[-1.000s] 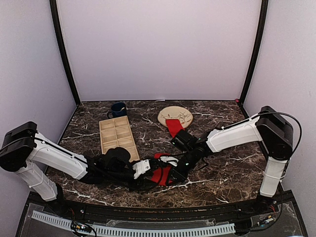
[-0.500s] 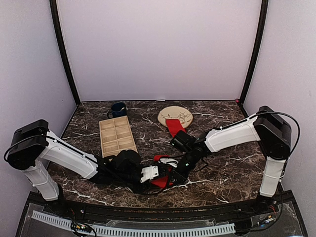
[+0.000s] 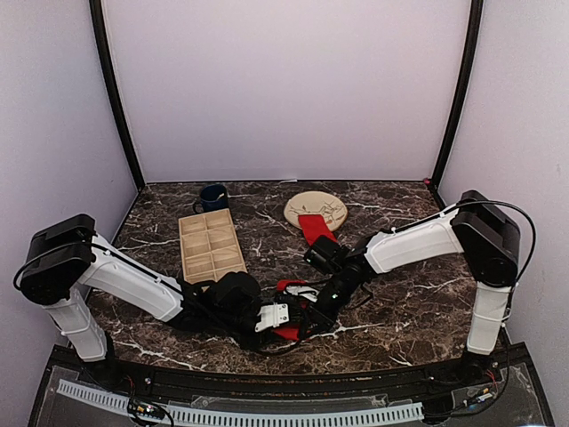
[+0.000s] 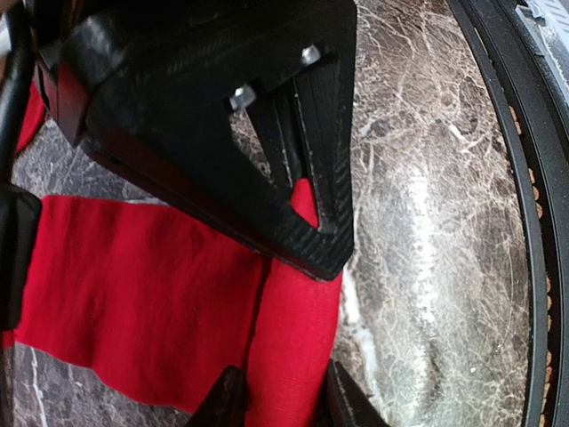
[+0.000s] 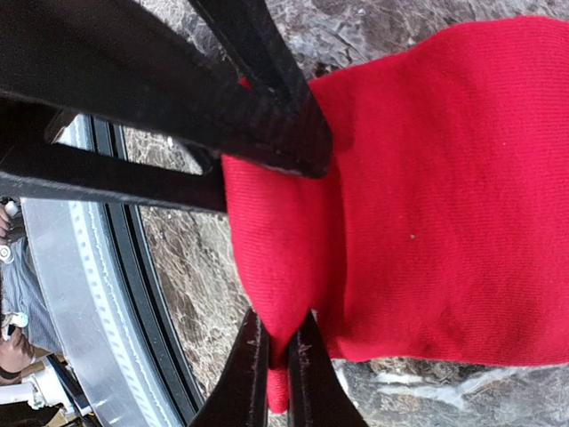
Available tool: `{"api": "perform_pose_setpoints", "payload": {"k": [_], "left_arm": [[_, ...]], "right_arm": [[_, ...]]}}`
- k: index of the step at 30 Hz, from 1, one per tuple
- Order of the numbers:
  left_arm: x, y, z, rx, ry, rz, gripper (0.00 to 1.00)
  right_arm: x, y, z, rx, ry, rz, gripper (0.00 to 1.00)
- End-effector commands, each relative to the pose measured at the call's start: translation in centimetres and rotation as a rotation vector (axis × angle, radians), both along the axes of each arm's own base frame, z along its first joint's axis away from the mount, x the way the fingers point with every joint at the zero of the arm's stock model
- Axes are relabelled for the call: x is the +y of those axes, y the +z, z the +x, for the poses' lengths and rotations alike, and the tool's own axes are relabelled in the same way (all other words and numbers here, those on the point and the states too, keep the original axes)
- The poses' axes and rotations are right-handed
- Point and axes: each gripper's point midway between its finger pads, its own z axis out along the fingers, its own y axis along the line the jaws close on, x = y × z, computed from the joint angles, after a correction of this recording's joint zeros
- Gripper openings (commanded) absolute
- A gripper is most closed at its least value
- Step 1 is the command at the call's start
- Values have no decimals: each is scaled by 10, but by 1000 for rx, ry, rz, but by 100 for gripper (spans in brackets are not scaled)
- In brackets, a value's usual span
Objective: Roll the socks
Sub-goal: Roll the sock at the center of the board.
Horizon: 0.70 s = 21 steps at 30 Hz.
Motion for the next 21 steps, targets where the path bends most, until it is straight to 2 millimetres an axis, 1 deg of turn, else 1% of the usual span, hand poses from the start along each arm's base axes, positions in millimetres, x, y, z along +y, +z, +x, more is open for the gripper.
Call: {"api": "perform_pose_setpoints", "payload": {"k": [1,5,12,16,21], "left_arm": [[-1,-3,-4,11,-25,28,30],[0,-4,-4,11,-24,35,25],[2,-5,-5,20,-26,45,14],[3,-5,-7,34,-28,47,9],[2,-6,-12,67,-33,48,6]], "right_arm": [[4,3,1,18,12,17,2],[3,2,1,21,13,12,2],[2,0,2,20,8,4,3],[0,-2,3,17,-2,-2,11],[-3,-2,5,10,-23,0,22]]}}
